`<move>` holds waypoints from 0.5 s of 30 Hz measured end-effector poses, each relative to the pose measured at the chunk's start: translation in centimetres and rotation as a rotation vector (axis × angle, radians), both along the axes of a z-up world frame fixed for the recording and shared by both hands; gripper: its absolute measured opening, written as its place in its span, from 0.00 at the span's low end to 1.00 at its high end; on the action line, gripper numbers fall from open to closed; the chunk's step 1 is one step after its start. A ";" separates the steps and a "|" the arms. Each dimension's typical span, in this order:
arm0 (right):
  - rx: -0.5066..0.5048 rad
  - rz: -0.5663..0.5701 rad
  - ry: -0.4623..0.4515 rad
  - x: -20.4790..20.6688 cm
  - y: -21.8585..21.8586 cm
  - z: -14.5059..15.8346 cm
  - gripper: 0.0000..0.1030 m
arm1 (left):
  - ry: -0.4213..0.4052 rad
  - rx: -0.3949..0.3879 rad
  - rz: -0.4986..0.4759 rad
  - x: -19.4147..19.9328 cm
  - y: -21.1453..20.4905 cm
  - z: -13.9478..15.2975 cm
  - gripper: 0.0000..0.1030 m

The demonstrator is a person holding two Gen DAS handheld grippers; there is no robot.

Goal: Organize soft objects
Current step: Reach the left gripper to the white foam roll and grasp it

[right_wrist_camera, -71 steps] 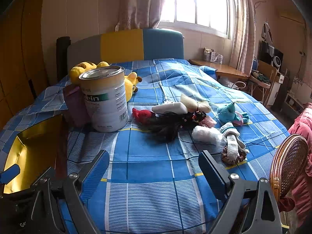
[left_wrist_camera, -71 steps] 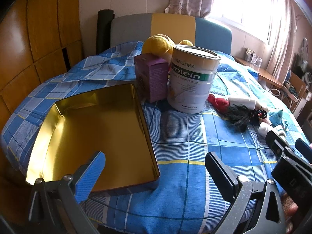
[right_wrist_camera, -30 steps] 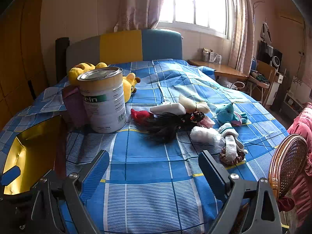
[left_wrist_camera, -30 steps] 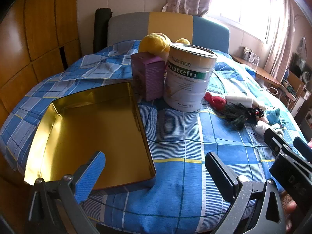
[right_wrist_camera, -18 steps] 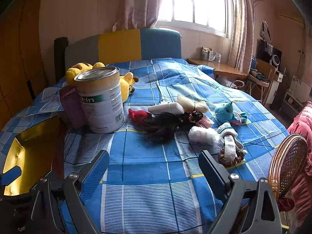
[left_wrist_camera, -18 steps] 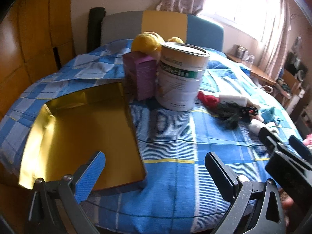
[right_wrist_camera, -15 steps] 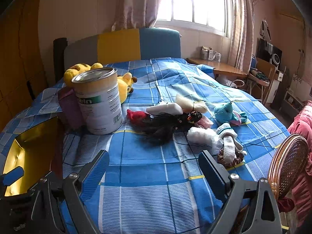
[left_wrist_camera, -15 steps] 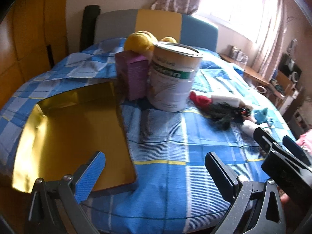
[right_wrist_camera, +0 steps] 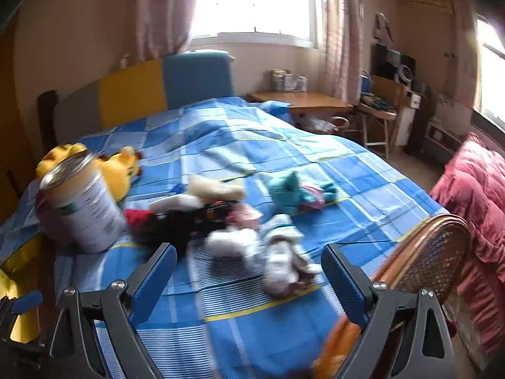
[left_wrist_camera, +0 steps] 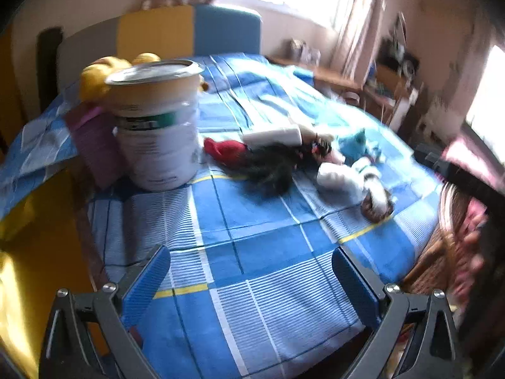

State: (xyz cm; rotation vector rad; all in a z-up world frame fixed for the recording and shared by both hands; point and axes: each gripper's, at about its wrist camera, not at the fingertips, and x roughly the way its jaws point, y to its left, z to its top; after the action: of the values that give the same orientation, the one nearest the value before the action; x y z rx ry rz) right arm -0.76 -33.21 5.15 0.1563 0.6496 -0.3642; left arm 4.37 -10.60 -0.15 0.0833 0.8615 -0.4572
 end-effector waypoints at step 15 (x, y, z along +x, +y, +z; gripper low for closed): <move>0.154 -0.040 0.017 1.4 -5.1 -1.2 0.92 | -0.033 0.120 -0.047 5.6 -5.4 -1.1 1.00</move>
State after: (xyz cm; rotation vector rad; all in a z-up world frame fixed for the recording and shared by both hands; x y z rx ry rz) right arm 0.67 -38.36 3.95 0.3139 0.6918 -0.3539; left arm 10.00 -16.00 -1.28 0.2213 0.8557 -0.4472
